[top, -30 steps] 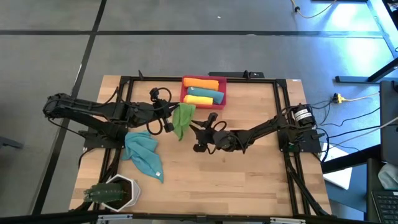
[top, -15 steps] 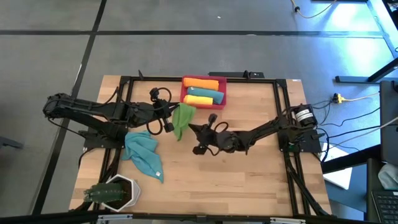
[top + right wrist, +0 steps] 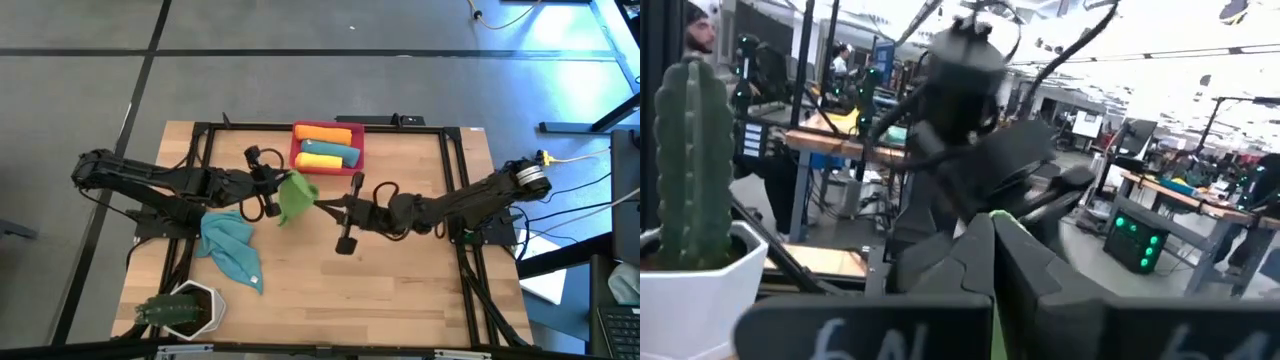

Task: Roll microfiber towels into tight, uniform cylinder then place into a basket
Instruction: Roll the green microfiber cloth

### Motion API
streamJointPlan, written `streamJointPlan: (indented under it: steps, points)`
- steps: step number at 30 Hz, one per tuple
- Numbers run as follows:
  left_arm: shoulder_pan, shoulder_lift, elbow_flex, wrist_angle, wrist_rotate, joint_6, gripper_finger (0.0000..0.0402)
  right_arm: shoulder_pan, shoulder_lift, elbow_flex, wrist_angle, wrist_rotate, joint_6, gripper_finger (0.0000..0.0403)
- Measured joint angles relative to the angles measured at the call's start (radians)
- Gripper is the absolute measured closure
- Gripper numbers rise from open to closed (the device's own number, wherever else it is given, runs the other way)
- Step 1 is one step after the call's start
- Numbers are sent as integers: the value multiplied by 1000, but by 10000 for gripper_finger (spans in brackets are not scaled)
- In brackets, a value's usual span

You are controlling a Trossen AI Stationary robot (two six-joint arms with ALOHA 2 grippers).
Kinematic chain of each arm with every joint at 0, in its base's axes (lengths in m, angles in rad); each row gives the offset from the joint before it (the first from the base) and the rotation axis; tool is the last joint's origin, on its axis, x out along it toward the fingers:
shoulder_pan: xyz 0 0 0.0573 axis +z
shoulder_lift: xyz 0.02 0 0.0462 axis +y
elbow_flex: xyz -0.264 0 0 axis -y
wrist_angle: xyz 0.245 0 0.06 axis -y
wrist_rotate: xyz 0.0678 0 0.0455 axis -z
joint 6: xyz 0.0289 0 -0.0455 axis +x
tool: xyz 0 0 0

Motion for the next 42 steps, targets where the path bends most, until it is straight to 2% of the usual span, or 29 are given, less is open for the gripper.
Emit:
streamJointPlan:
  steps: [5, 9, 17, 22, 29, 35, 42]
  points:
    - [-9, 48, 0, 35, -6, 61, 330, -15, -21, 0, -22, -2, 12, 402]
    - [-11, 52, 0, 34, -49, 67, 302, -47, -29, 0, -6, 11, -14, 402]
    - [-85, 18, 0, 13, -53, -50, 272, -115, -30, 0, -13, 11, -31, 403]
    - [-151, 51, 0, -8, 106, -166, 268, -151, -30, 11, -9, -13, -36, 403]
    - [-222, 223, 0, 33, 127, -195, 268, -179, -30, 138, -71, -98, -71, 403]
    - [-221, 378, 0, 141, 121, -106, 269, -189, -30, 318, -278, -100, -136, 403]
    - [-223, 458, 0, 299, -41, -19, 268, -211, -30, 449, -373, -100, -167, 403]
